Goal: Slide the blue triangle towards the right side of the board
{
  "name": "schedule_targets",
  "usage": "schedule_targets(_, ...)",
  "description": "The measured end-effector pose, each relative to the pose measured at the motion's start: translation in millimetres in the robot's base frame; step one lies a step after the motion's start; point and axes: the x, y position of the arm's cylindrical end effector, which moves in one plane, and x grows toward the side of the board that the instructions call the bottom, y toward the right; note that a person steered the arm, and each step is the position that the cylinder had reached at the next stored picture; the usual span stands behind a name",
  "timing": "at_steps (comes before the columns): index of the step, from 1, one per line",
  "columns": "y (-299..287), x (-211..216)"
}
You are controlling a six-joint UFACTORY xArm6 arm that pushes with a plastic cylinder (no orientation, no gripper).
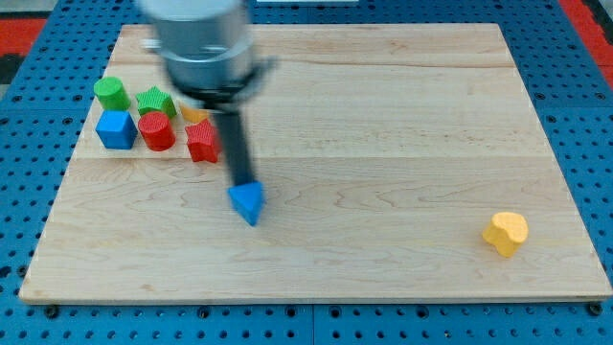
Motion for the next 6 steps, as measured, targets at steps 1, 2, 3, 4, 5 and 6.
schedule_targets(1,50,11)
schedule_targets(2,-26,-22)
schedule_targets(3,-88,4)
schedule_targets(4,-65,31)
schedule_targets(5,22,31)
schedule_targets(6,101,32)
